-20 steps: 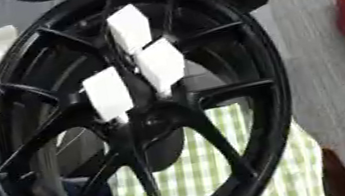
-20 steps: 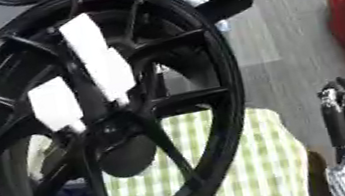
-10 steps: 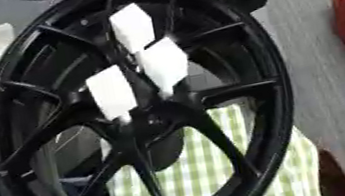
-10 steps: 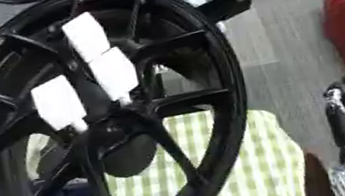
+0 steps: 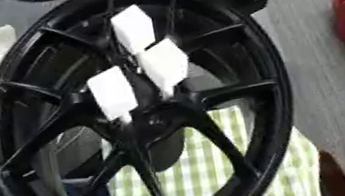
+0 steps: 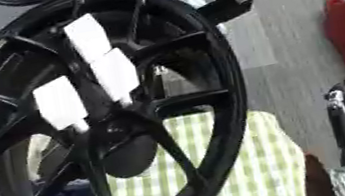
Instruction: Pull the pin out of the wheel hub.
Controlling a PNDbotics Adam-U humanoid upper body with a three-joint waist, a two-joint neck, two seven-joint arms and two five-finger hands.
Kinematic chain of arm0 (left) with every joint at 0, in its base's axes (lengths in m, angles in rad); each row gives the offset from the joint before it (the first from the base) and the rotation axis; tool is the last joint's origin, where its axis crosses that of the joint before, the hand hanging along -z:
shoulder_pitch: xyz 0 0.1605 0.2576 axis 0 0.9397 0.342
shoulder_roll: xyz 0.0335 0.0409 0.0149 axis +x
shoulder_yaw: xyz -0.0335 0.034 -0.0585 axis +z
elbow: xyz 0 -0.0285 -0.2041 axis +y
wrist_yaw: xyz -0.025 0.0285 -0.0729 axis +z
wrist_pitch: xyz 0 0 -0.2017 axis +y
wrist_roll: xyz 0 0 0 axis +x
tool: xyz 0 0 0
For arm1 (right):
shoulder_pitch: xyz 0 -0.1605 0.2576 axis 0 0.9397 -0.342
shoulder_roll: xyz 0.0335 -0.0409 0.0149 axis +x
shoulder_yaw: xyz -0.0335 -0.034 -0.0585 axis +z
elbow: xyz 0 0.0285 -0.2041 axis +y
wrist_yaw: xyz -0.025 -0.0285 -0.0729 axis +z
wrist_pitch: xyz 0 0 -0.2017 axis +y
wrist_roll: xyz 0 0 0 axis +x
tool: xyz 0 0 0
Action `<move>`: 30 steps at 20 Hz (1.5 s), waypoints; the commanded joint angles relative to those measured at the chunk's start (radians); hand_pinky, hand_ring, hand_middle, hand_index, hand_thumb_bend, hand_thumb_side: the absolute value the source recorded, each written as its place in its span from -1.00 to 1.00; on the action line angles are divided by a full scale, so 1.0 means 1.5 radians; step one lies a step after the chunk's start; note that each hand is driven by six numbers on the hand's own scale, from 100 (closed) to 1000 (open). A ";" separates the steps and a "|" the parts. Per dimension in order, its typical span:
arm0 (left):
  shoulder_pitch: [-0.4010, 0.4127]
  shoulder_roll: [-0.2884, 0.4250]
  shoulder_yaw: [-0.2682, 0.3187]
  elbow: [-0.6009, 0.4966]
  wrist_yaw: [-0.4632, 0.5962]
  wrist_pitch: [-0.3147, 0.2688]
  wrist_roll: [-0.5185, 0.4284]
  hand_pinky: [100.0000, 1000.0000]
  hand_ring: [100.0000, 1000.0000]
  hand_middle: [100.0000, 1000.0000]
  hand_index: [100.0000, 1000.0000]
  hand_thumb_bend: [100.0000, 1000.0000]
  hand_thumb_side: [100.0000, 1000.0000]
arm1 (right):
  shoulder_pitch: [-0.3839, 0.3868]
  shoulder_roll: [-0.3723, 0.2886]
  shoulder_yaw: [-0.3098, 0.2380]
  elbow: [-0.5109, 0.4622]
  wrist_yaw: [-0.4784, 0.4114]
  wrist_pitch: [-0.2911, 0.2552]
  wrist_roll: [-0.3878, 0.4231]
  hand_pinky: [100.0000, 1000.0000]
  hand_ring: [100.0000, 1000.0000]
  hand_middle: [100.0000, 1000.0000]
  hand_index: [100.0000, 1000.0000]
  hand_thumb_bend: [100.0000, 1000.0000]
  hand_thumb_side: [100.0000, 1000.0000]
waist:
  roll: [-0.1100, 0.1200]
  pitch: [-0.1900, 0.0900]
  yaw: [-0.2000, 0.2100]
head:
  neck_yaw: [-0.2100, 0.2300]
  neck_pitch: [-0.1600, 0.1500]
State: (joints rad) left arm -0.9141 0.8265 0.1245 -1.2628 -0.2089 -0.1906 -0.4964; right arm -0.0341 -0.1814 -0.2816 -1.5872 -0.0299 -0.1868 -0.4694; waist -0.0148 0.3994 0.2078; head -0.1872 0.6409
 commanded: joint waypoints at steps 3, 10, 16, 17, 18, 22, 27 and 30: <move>-0.002 0.010 0.004 -0.054 0.066 0.027 0.067 0.51 0.36 0.21 0.48 -1.00 -0.44 | -0.002 -0.017 0.002 -0.004 -0.008 -0.002 0.002 0.46 0.54 0.07 0.78 -1.00 0.42 | 0.002 -0.019 -0.002 | -0.001 -0.005; 0.002 0.016 -0.020 -0.083 0.072 0.052 0.119 0.68 0.62 0.56 0.72 -1.00 -0.58 | -0.004 -0.019 0.003 -0.004 -0.009 -0.003 0.003 0.46 0.54 0.07 0.78 -1.00 0.42 | 0.004 -0.018 -0.005 | 0.001 -0.006; 0.009 0.046 -0.008 -0.097 0.014 0.019 0.160 0.85 0.66 0.41 0.66 -1.00 -0.64 | -0.002 -0.019 0.002 -0.004 -0.008 -0.003 0.002 0.46 0.54 0.07 0.78 -1.00 0.42 | 0.005 -0.018 -0.003 | -0.006 -0.010; 0.008 0.041 -0.010 -0.090 0.003 0.025 0.162 0.63 0.46 0.20 0.53 -1.00 0.16 | -0.002 -0.019 0.002 -0.004 -0.008 -0.003 0.003 0.46 0.54 0.07 0.78 -1.00 0.41 | 0.005 -0.019 -0.003 | -0.007 -0.010; 0.006 0.035 -0.011 -0.077 -0.009 0.034 0.162 0.55 0.39 0.13 0.47 -1.00 0.30 | -0.001 -0.020 0.002 -0.004 -0.007 -0.003 0.003 0.46 0.54 0.07 0.78 -1.00 0.41 | 0.005 -0.019 -0.002 | -0.008 -0.010; -0.002 0.027 -0.009 -0.057 -0.046 0.076 0.186 0.50 0.32 0.11 0.40 -1.00 -0.25 | 0.000 -0.021 0.002 -0.005 -0.008 -0.002 0.002 0.46 0.54 0.07 0.78 -1.00 0.42 | 0.006 -0.020 -0.002 | -0.008 -0.011; -0.005 -0.009 -0.011 -0.088 -0.003 0.111 0.236 0.42 0.10 0.13 0.40 -1.00 -0.14 | -0.001 -0.020 0.003 -0.004 -0.010 -0.002 0.003 0.46 0.54 0.07 0.78 -1.00 0.42 | 0.004 -0.020 -0.004 | -0.009 -0.013; -0.007 -0.051 -0.013 -0.104 0.031 0.114 0.247 0.35 -0.02 0.05 0.49 -1.00 -0.01 | -0.001 -0.020 0.005 -0.004 -0.012 -0.002 0.005 0.46 0.54 0.07 0.78 -1.00 0.41 | 0.002 -0.021 -0.007 | -0.001 -0.012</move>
State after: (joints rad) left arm -0.9027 0.7459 0.0959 -1.3948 -0.1836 -0.0225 -0.1385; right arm -0.0346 -0.1898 -0.2749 -1.5817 -0.0450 -0.1876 -0.4666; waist -0.0142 0.3965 0.1970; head -0.1923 0.6309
